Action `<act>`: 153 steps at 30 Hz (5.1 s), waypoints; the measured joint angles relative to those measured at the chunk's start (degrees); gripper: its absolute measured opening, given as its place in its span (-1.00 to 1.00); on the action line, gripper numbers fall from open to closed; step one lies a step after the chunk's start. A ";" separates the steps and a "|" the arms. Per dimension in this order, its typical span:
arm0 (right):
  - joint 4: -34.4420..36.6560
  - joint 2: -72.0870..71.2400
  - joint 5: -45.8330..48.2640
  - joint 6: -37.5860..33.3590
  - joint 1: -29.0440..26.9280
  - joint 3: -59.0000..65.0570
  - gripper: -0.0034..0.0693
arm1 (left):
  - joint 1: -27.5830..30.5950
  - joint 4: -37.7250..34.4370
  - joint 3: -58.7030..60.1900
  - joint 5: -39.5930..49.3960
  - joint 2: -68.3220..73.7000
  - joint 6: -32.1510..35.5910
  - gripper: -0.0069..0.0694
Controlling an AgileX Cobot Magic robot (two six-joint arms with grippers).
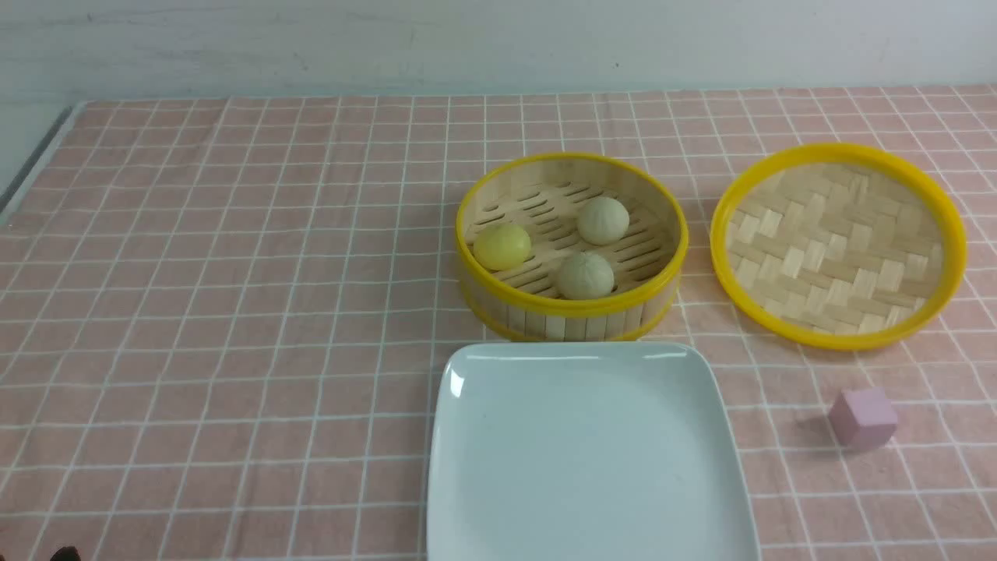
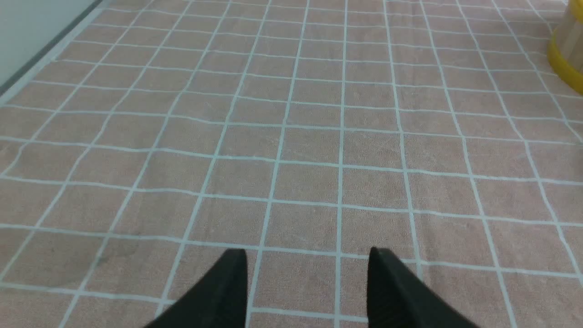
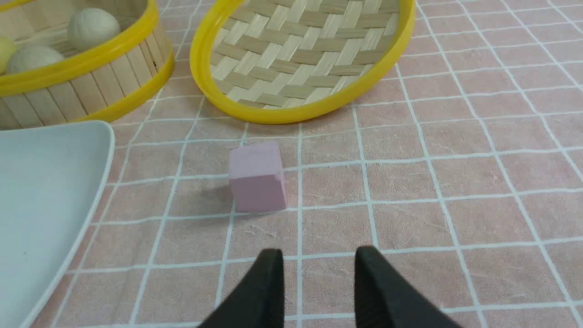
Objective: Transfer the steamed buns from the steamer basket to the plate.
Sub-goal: Use the right arm to grab the steamed stuffed bun that is closest to it
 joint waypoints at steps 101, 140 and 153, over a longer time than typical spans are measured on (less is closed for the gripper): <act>8.90 -0.11 5.18 -2.81 0.00 -24.94 -0.24 | 0.00 0.00 0.00 0.00 0.00 0.00 0.18; 17.38 -0.32 15.24 -6.70 0.00 -25.08 -0.24 | 0.00 -16.56 0.58 -24.10 0.00 -16.77 0.18; 31.48 20.37 22.88 -29.76 0.00 -35.16 -0.24 | 0.00 -17.50 -13.82 -6.03 0.00 -13.93 0.18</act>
